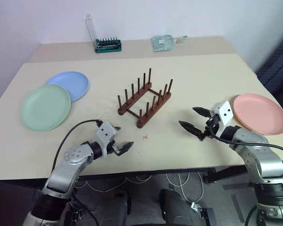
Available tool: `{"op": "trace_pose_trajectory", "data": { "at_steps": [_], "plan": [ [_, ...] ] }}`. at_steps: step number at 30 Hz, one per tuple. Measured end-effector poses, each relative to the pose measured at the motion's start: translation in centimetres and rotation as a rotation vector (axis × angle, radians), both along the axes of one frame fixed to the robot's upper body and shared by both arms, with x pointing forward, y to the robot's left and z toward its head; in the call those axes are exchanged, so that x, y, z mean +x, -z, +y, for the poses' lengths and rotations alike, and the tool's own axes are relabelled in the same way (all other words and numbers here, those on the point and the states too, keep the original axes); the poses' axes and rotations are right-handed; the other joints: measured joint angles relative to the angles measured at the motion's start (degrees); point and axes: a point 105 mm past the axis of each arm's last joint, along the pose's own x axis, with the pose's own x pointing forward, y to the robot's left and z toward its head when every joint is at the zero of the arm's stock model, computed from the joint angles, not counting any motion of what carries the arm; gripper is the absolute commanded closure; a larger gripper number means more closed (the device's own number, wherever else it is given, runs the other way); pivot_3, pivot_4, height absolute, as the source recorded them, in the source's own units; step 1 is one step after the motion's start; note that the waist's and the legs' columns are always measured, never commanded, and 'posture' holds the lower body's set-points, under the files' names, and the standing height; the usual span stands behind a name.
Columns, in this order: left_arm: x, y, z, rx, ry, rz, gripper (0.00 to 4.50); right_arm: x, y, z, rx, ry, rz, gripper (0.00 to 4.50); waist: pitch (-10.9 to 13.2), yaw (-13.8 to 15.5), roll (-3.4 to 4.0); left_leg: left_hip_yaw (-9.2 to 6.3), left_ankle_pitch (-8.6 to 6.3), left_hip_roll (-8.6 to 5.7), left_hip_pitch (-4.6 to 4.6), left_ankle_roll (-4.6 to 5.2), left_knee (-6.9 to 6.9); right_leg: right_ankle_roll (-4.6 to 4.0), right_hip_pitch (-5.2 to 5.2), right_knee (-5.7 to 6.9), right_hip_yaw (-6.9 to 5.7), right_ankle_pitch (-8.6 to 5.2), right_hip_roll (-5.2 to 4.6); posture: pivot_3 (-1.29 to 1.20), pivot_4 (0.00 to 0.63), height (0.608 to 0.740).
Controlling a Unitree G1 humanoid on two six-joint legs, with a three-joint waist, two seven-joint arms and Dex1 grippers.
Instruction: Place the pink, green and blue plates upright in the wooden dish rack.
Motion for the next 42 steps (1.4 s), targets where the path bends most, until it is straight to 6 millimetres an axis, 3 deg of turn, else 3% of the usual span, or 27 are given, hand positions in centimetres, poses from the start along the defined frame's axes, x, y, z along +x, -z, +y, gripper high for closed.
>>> {"op": "trace_pose_trajectory", "data": {
  "at_steps": [6, 10, 13, 19, 25, 31, 34, 41, 42],
  "plan": [
    [2.9, -0.2, -5.5, -0.058, -0.070, -0.042, 0.00, -0.3, -0.1, 0.6, 0.012, 0.015, -0.007, 0.06, -0.05, 1.10, 0.00, -0.01, -0.02, -0.06, 0.03, 0.03, 0.10, 0.04, 0.15, -0.10, -0.01, 0.01, -0.04, 0.00, 0.150, 0.740],
    [3.3, -0.1, -6.2, -0.089, -0.083, -0.036, 0.00, -0.3, -0.2, 0.6, 0.011, 0.028, -0.004, 0.06, -0.09, 1.04, 0.07, 0.00, -0.02, -0.04, 0.09, 0.04, 0.06, 0.04, 0.16, -0.08, -0.01, 0.00, -0.03, 0.00, 0.150, 0.740],
    [3.5, -0.1, -6.1, -0.097, -0.086, -0.035, 0.88, -0.2, -0.2, 0.6, 0.010, 0.032, -0.001, 0.00, -0.09, 1.08, 0.07, -0.01, -0.02, -0.05, 0.10, 0.04, 0.08, 0.05, 0.20, -0.09, -0.01, -0.01, -0.03, 0.00, 0.150, 0.740],
    [3.6, -0.3, -6.0, -0.108, -0.091, -0.057, 3.77, 0.0, -0.5, 0.7, 0.009, 0.030, -0.002, 0.00, -0.09, 1.07, 0.07, -0.01, -0.02, -0.05, 0.10, 0.04, 0.07, 0.06, 0.20, -0.09, -0.01, -0.01, -0.03, 0.00, 0.150, 0.740],
    [3.4, -0.2, -5.5, -0.080, -0.054, -0.069, 3.75, 0.0, -0.7, 0.8, 0.006, 0.027, -0.009, 0.00, -0.09, 1.03, 0.07, -0.01, -0.02, -0.05, 0.10, 0.04, 0.06, 0.06, 0.19, -0.09, -0.01, -0.02, -0.03, 0.00, 0.150, 0.740],
    [1.7, -0.2, -4.1, -0.037, 0.239, -0.047, 3.75, -0.2, -0.5, -0.2, -0.030, 0.047, 0.001, 0.00, -0.08, 1.12, 0.07, -0.01, -0.02, -0.05, 0.07, 0.04, 0.06, 0.04, 0.18, -0.10, -0.02, -0.03, -0.02, 0.00, 0.150, 0.740],
    [1.4, -0.5, -4.1, -0.017, 0.380, -0.029, 3.75, -0.8, 0.6, -1.0, -0.047, 0.070, 0.030, 0.00, -0.08, 1.22, 0.06, -0.01, -0.03, -0.07, 0.04, 0.05, 0.08, 0.04, 0.17, -0.12, -0.02, -0.03, -0.03, 0.00, 0.150, 0.740],
    [2.0, -0.5, -4.4, -0.003, 0.481, -0.024, 3.75, -1.6, 1.6, -2.1, -0.073, 0.100, 0.047, 0.00, -0.07, 0.49, 0.05, -0.02, -0.03, -0.01, 0.08, 0.06, 0.04, 0.05, 0.15, -0.07, -0.02, -0.02, 0.01, 0.00, 0.150, 0.740],
    [2.1, -0.5, -4.4, 0.002, 0.483, -0.028, 3.25, -1.7, 1.7, -2.2, -0.074, 0.101, 0.049, 0.00, -0.07, 0.48, 0.05, -0.02, -0.03, -0.01, 0.08, 0.06, 0.05, 0.05, 0.15, -0.07, -0.02, -0.02, 0.01, 0.00, 0.150, 0.740]
  ]
}}
